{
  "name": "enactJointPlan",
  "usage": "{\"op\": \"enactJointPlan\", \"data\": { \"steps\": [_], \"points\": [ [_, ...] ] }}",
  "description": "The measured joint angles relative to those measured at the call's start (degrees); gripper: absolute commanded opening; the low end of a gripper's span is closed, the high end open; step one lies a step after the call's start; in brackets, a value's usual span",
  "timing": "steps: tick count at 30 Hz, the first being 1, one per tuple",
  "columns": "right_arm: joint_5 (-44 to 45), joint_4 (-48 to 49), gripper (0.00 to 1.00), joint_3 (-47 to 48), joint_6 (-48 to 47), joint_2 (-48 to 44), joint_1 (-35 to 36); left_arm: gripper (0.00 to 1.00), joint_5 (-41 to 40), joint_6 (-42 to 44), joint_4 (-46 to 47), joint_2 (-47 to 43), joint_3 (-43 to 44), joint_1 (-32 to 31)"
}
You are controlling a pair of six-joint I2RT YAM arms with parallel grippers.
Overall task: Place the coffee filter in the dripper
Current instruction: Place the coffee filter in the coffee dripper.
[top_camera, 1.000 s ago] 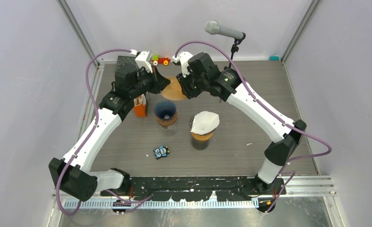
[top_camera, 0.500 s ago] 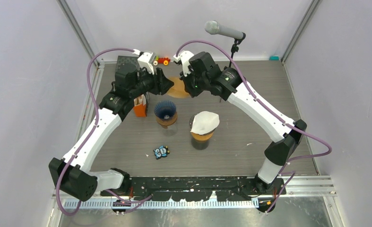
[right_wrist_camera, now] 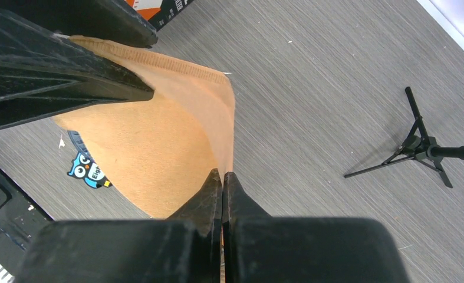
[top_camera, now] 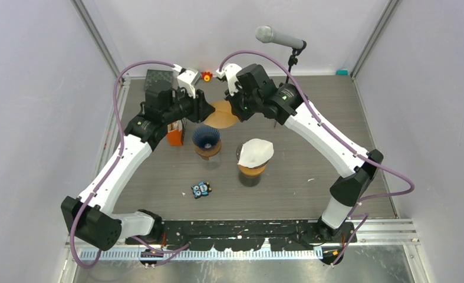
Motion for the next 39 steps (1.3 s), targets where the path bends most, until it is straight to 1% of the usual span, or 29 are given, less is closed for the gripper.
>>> {"op": "enactJointPlan", "data": {
  "steps": [10,15,18,21,22,28,35,39],
  "points": [
    [-0.26,-1.09,0.00,1.55,-0.76,0.00,0.00,0.34,0.00,3.23,-1.90,0.22,0.00,-0.42],
    [-0.50,-1.09,0.00,1.55,-0.85,0.00,0.00,0.42,-0.04,4.20,-1.95,0.22,0.00,-0.42],
    [-0.61,-1.11,0.00,1.55,-0.90,0.00,0.00,0.45,-0.26,4.44,-1.97,0.22,0.00,-0.44],
    [-0.66,-1.09,0.00,1.55,-0.92,0.00,0.00,0.45,-0.81,5.18,-1.97,0.22,0.00,-0.44],
    [-0.68,-1.11,0.00,1.55,-0.92,0.00,0.00,0.44,-1.03,5.38,-1.97,0.22,0.00,-0.44],
    [-0.68,-1.11,0.00,1.55,-0.92,0.00,0.00,0.28,-1.57,6.19,-1.95,0.22,0.00,-0.44],
    [-0.90,-1.11,0.01,1.55,-0.92,0.00,0.00,0.15,-1.51,6.82,-1.95,0.22,0.00,-0.44],
    [-0.92,-1.11,0.09,1.55,-0.92,0.00,0.00,0.10,-1.42,6.86,-1.95,0.22,0.00,-0.44]
  ]
}}
